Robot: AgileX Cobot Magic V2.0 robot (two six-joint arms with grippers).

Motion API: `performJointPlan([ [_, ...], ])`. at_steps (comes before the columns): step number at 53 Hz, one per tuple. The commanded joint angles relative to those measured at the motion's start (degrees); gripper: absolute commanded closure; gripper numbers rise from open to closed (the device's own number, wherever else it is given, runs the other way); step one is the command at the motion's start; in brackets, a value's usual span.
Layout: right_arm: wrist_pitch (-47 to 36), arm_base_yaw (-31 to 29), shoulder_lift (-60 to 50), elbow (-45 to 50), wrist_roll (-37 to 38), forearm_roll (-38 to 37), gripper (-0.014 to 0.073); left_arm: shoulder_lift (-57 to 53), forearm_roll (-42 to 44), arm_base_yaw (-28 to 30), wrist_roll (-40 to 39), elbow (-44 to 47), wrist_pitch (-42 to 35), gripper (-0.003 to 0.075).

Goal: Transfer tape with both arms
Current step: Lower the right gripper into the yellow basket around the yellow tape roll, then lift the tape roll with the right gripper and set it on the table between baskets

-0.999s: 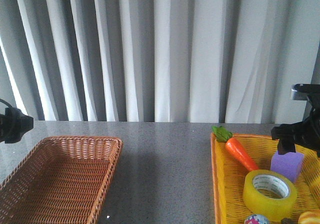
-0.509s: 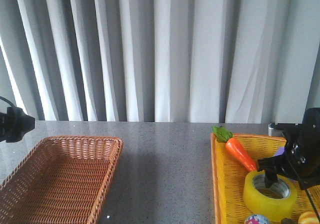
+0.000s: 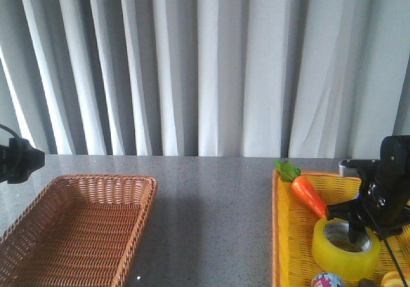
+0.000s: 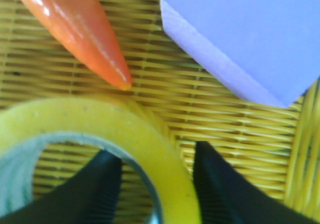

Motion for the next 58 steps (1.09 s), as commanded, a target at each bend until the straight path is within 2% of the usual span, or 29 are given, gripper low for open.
performJointPlan([
  [1,-0.90,-0.36,-3.30,-1.97,-0.09,-1.57,0.0448,-1.43,-0.73,-0.54,-0.17,-2.02,-3.46,0.0129],
  [6,-0.60,-0.36,-3.30,-1.97,-0.09,-1.86,0.0518,-1.43,-0.73,-0.54,-0.17,-2.02,-3.46,0.0129],
  [10,-0.60,-0.36,-3.36,-1.97,-0.09,-1.90,0.0538,-1.43,-0.73,-0.54,-0.17,-2.02,-3.35,0.0129],
  [26,0.11,-0.15,-7.07,-2.17,-2.03,-1.56,0.0525,-1.43,-0.73,-0.54,-0.17,-2.02,-2.61,0.0129],
  [35,1.53,1.12,-10.94,-7.74,-5.12,3.97,0.0513,-1.43,-0.73,-0.54,-0.17,-2.02,-2.27,0.0129],
  [44,1.68,8.09,-13.22,-15.99,-10.88,10.44,0.0504,-1.43,-0.73,-0.54,-0.17,-2.02,-0.96,0.0129],
  [58,-1.13,20.87,-10.07,-19.47,-10.95,8.19,0.0496,-1.48,-0.73,-0.54,-0.17,-2.02,0.22,0.0129],
])
